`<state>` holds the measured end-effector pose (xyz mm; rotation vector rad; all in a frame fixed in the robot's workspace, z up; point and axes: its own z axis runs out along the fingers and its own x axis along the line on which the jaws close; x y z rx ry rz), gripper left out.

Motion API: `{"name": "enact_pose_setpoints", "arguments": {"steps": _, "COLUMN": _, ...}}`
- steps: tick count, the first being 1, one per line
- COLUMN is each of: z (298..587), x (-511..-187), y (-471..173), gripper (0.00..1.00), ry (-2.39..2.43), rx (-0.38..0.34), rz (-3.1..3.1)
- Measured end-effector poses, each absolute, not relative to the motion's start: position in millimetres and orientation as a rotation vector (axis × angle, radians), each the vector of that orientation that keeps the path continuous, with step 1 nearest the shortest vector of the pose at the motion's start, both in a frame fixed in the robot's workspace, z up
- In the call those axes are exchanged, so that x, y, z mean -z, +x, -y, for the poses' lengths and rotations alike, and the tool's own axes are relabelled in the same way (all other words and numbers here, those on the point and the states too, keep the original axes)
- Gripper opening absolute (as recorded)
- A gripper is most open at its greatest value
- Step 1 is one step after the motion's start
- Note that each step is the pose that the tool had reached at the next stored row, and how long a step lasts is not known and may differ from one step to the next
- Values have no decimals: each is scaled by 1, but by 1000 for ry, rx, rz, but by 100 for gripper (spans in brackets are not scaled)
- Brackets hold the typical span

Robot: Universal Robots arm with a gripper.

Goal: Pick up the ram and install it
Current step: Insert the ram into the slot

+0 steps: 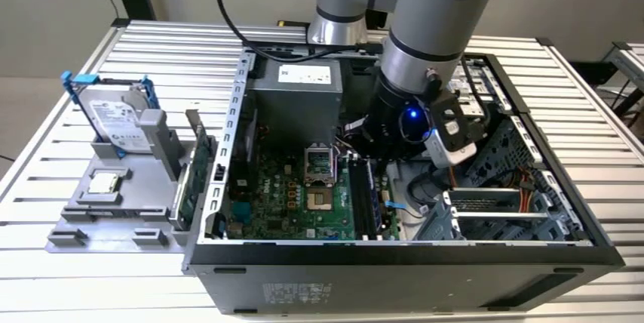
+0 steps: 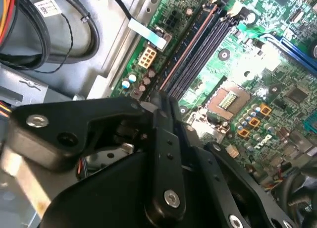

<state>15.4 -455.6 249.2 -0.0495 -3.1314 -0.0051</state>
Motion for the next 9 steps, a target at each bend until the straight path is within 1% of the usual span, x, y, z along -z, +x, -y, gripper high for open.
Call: {"name": "enact_pose_setpoints", "arguments": {"steps": 9, "z": 456, "x": -249, "y": 15, "gripper": 0, "ry": -48, "rx": 5, "rz": 3131}}
